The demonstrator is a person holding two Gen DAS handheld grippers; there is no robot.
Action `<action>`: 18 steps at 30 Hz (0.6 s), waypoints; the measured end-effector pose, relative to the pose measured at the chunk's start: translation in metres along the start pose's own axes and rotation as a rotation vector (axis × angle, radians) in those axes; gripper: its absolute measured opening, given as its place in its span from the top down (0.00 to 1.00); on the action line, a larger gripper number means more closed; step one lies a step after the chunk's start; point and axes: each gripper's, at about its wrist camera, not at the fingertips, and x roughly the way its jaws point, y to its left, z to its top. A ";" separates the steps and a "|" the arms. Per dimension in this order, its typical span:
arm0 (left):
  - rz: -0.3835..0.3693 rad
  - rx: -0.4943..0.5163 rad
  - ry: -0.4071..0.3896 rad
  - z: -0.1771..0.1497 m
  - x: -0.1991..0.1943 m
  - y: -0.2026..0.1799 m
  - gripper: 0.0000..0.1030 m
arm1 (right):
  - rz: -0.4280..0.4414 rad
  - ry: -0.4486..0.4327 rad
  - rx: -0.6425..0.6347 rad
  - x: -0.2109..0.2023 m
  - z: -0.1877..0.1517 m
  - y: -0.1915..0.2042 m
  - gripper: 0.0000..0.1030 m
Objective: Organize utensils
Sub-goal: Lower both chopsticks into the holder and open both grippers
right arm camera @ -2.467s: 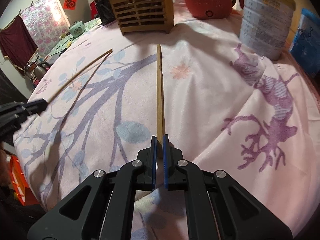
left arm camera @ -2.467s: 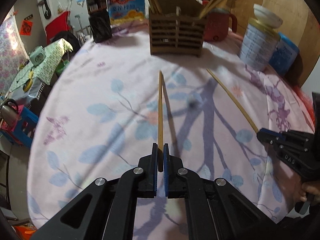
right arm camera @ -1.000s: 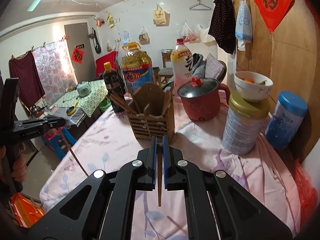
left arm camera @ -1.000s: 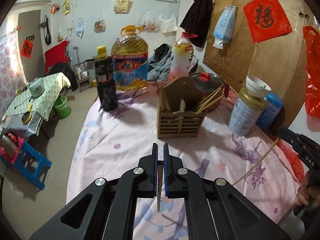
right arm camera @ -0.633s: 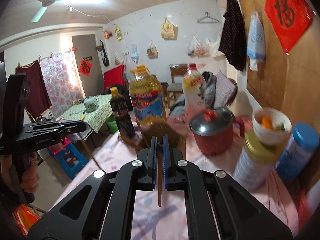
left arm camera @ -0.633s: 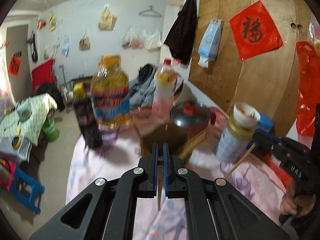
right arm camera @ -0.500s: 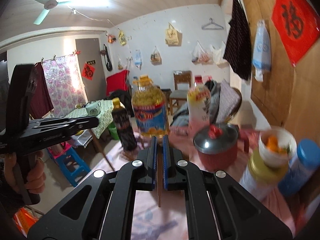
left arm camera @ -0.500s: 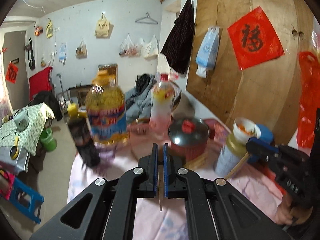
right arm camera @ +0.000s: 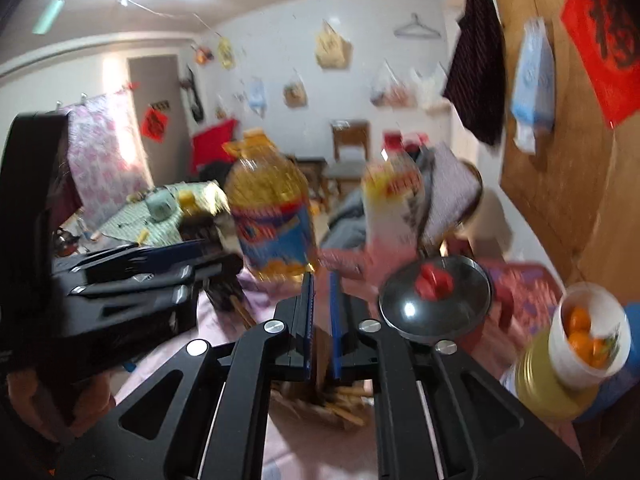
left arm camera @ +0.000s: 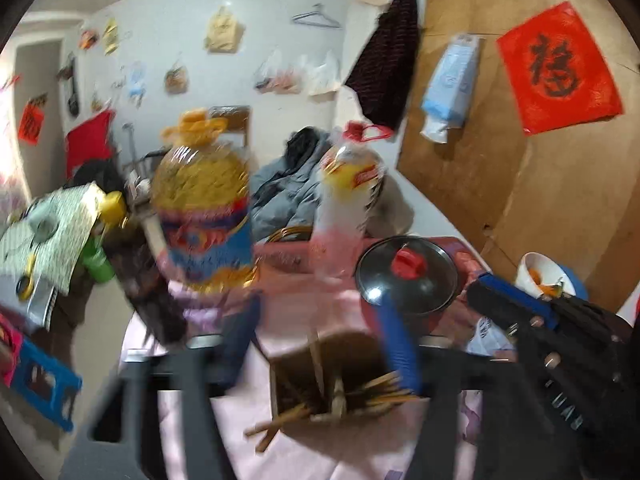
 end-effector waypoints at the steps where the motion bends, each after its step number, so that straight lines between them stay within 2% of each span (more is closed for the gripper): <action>1: -0.002 0.003 -0.008 -0.004 -0.004 0.003 0.32 | -0.005 -0.017 -0.010 -0.005 0.001 0.000 0.89; 6: 0.053 -0.022 -0.034 -0.006 -0.027 0.023 0.20 | -0.017 -0.107 -0.054 -0.040 0.012 0.004 0.87; 9: 0.088 -0.052 -0.040 -0.013 -0.044 0.032 0.14 | -0.019 -0.112 -0.035 -0.055 0.001 0.006 0.78; 12: 0.121 -0.073 -0.040 -0.029 -0.062 0.036 0.10 | -0.031 -0.088 -0.009 -0.065 -0.018 0.004 0.74; 18: 0.165 -0.097 0.036 -0.085 -0.082 0.035 0.08 | -0.041 0.032 0.074 -0.073 -0.070 -0.003 0.72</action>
